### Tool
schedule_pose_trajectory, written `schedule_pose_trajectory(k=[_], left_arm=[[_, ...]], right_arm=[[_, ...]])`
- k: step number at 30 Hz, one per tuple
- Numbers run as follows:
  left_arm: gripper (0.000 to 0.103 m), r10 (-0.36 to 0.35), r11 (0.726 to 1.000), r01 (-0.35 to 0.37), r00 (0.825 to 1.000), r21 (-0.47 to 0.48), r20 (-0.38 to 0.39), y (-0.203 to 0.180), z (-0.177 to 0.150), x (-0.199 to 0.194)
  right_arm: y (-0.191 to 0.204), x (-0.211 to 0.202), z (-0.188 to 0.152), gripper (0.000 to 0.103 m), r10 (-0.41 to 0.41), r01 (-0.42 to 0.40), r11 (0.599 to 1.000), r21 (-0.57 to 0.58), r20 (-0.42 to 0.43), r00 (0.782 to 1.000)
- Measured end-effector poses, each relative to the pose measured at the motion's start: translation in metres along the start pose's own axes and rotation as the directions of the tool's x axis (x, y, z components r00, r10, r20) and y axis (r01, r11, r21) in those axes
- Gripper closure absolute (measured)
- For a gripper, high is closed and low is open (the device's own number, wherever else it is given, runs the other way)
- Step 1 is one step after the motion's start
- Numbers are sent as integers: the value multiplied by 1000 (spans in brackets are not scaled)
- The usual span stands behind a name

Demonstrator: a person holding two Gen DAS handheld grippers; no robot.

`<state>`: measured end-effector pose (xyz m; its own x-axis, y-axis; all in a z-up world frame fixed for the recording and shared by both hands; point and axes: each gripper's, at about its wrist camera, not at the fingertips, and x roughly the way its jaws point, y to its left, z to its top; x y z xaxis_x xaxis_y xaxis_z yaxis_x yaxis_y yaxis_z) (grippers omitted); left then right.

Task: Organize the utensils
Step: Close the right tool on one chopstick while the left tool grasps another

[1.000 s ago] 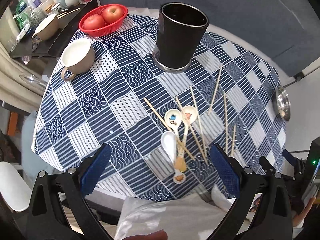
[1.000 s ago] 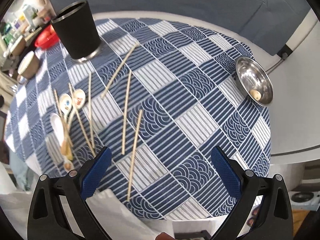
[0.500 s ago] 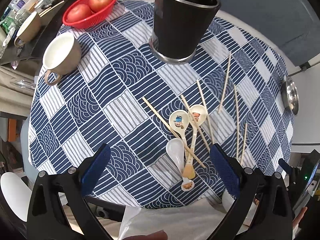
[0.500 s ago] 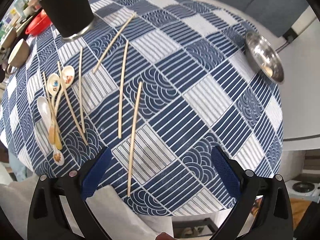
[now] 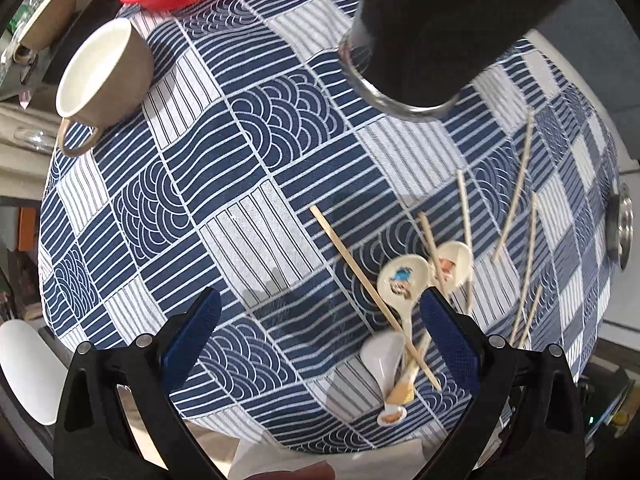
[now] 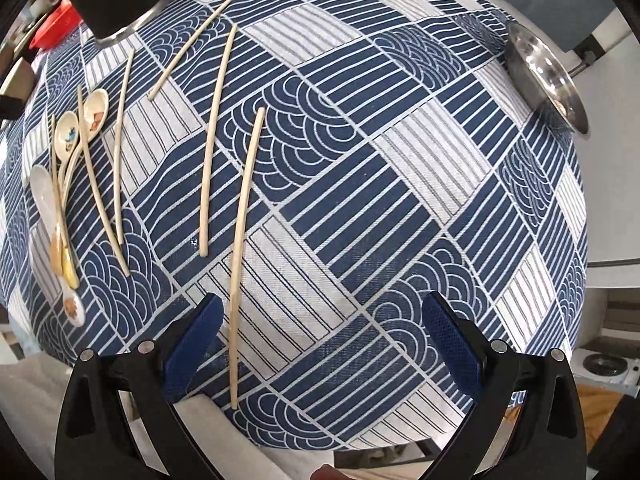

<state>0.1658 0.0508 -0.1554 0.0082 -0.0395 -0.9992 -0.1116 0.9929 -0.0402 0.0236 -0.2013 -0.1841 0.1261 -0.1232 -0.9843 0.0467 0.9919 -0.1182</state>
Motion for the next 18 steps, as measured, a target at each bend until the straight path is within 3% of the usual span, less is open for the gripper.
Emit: schedule_pose_trajectory(k=[10,14,17,18], left_arm=[[6,-5,994,-3,997,-106,-74,11,15,34],[6,-18,989,2,993,-145,-113,15,19,52],[3,34,987,-56,989,-150,-144,16,18,68],[4,20,986,-44,989,-162,-149,18,18,73]], right_arm=[[-7,30,12,8,47,-48,999,-14,-35,998],[-18,43,22,7,102,-101,995,5,-44,994],[-21,46,28,7,101,-102,995,-16,-49,994],[-22,48,30,6,102,-102,995,-9,-56,993]])
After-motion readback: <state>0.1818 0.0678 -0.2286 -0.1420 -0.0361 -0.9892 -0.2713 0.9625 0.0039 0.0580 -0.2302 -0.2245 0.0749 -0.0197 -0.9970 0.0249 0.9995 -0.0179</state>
